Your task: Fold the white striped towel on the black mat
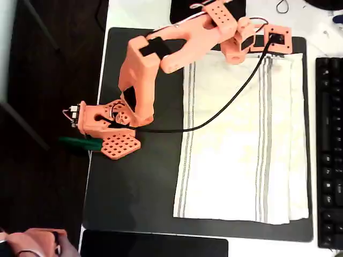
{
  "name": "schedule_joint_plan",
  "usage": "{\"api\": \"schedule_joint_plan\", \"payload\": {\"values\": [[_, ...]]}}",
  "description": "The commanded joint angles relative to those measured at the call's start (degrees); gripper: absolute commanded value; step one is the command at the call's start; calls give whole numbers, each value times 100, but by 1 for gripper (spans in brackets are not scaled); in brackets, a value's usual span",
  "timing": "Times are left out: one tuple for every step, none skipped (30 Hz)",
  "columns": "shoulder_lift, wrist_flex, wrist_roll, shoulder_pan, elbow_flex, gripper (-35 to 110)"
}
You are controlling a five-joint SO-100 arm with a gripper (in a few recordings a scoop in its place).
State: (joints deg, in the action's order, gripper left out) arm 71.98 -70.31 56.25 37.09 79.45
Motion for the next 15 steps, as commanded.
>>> {"api": "schedule_joint_plan", "payload": {"values": [[-185,-18,-18,-35,-466,17],[-316,-26,-44,-44,-571,17],[-431,-35,-88,-53,-659,17],[-519,-26,-105,-62,-712,17],[-598,35,-114,-70,-729,17],[-686,53,-123,-79,-765,16],[-756,62,-123,-79,-782,15],[-800,70,-123,-88,-782,14],[-853,70,-114,-97,-782,12],[-914,79,-114,-105,-782,11],[-958,62,-88,-105,-782,10],[-984,79,-97,-123,-756,9],[-1020,79,-97,-132,-756,7],[-1046,62,-70,-141,-747,6],[-1072,62,-70,-141,-747,5]]}}
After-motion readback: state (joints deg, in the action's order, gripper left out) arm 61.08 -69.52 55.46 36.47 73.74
